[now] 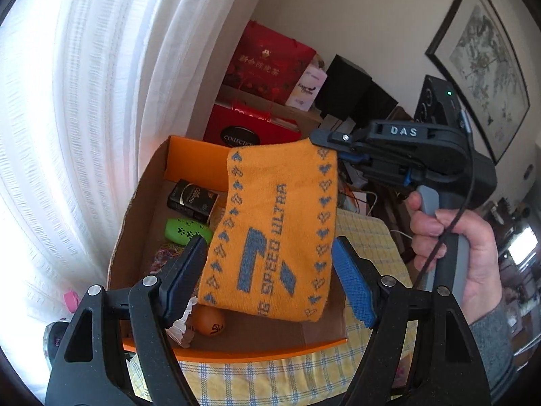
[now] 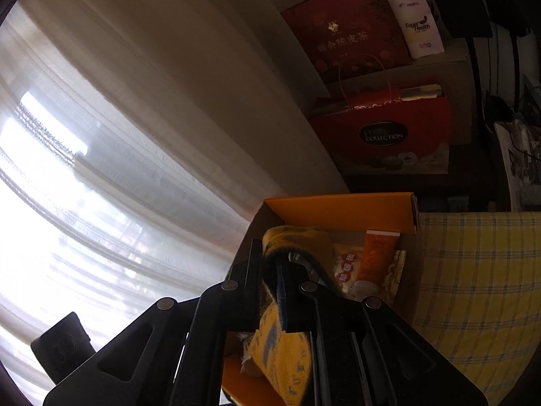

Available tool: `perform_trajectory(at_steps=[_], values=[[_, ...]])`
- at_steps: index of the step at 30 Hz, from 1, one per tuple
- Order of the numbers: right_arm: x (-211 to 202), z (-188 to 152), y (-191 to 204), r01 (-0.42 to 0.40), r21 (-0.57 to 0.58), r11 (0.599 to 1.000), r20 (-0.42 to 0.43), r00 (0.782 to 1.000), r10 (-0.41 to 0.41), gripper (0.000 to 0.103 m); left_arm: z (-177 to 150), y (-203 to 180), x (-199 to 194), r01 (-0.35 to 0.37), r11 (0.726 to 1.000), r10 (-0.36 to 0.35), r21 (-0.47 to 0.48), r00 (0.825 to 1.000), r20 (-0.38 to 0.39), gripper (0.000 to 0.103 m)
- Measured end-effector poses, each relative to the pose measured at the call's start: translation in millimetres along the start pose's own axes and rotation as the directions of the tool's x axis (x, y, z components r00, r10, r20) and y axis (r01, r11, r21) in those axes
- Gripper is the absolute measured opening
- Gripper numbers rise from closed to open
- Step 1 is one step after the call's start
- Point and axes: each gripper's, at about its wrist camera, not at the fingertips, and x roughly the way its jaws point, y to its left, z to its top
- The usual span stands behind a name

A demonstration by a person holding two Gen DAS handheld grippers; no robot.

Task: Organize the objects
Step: 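Lift the orange sock and carry it over the tray with the left tool, then lower the sock onto the items and open the left tool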

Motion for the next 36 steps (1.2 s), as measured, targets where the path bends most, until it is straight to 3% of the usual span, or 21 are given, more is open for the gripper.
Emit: perform_trajectory(at_steps=[9, 12, 17, 21, 25, 29, 36], values=[[32.8, 14.9, -58.5, 0.053, 0.109, 0.993, 0.005, 0.999, -0.054, 0.008, -7.9, 1.4, 26.9, -0.003, 1.0, 0.004, 0.013, 0.997, -0.076, 0.073], [46.3, 16.3, -70.8, 0.083, 0.108, 0.991, -0.029, 0.996, -0.08, 0.008, -9.6, 4.4, 32.8, -0.011, 1.0, 0.013, 0.015, 0.995, -0.098, 0.073], [55.2, 10.7, -56.2, 0.224, -0.044, 0.974, -0.078, 0.971, -0.227, 0.01, -16.4, 3.6, 38.6, -0.02, 0.999, 0.023, 0.026, 0.991, -0.132, 0.073], [40.3, 3.6, -41.7, 0.207, -0.08, 0.975, -0.061, 0.975, -0.212, 0.022, -18.6, 3.1, 38.4, -0.023, 0.999, 0.026, 0.024, 0.99, -0.138, 0.073], [21.4, -9.2, -27.6, 0.221, -0.133, 0.966, -0.043, 0.973, -0.229, 0.027, -21.5, 3.0, 32.0, -0.037, 0.999, 0.04, 0.026, 0.991, -0.129, 0.074], [2.4, -27.1, -17.3, 0.264, -0.196, 0.944, -0.001, 0.963, -0.27, 0.043, -24.0, 2.5, 24.4, -0.057, 0.998, 0.059, 0.026, 0.992, -0.108, 0.09], [-22.0, -54.6, -12.9, 0.295, -0.232, 0.927, 0.035, 0.955, -0.295, 0.047, -25.0, -2.8, 13.7, -0.098, 0.995, 0.1, 0.036, 0.992, -0.075, 0.096]])
